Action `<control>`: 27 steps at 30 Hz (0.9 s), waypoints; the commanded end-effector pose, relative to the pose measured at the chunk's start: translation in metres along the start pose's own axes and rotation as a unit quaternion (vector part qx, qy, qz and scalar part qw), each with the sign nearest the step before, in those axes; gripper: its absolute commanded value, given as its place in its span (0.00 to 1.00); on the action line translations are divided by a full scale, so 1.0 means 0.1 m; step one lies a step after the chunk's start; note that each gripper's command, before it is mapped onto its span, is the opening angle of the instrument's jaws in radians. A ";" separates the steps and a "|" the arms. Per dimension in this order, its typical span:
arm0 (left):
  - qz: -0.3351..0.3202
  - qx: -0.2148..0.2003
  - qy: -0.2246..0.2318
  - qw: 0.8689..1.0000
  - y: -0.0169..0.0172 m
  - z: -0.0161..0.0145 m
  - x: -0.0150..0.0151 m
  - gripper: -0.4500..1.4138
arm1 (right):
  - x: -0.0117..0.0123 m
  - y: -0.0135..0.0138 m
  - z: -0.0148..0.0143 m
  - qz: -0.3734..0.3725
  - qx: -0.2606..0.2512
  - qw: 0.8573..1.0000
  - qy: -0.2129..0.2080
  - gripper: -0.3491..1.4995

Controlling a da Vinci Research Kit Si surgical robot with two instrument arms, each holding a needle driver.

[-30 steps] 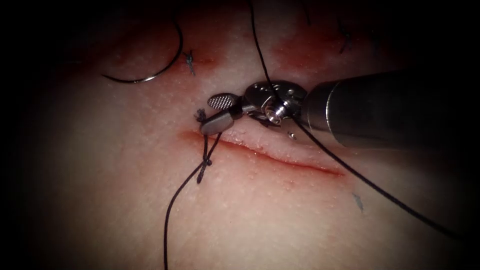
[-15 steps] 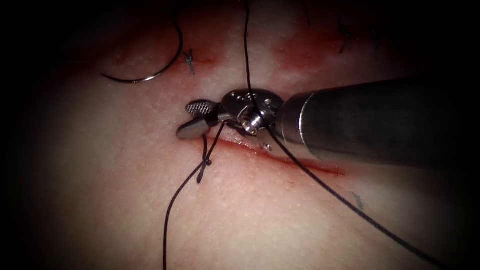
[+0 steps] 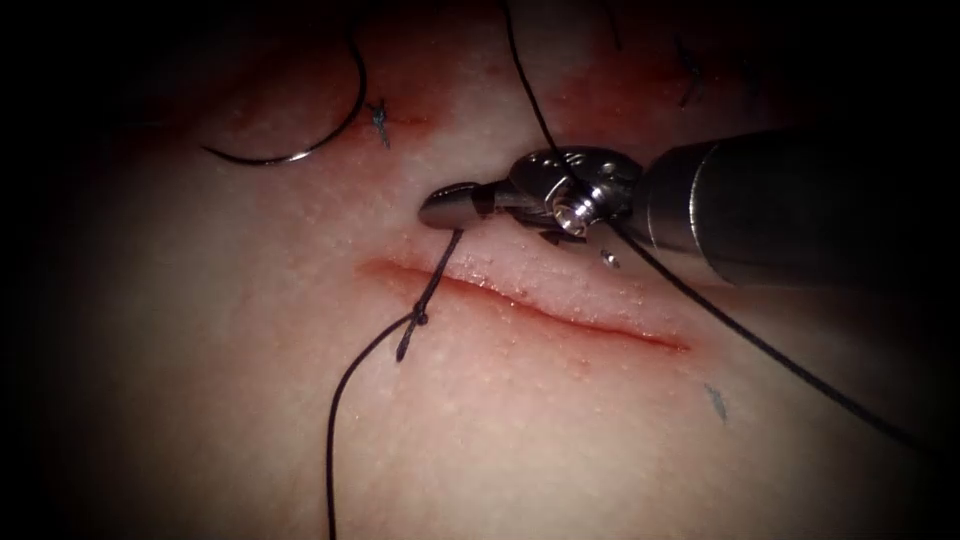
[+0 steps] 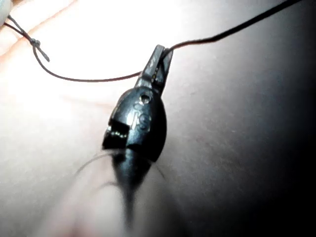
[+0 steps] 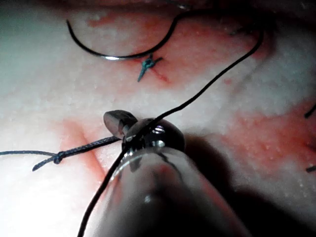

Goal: Wound Closure

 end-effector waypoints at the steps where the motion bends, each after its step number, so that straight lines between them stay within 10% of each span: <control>1: -0.001 0.000 0.000 1.000 0.004 0.008 -0.007 0.00 | -0.001 0.009 0.005 0.001 -0.004 1.000 0.005 0.00; 27: 0.000 0.003 -0.001 1.000 -0.001 0.020 -0.015 0.00 | 0.014 0.055 0.014 -0.042 -0.028 0.998 0.027 0.00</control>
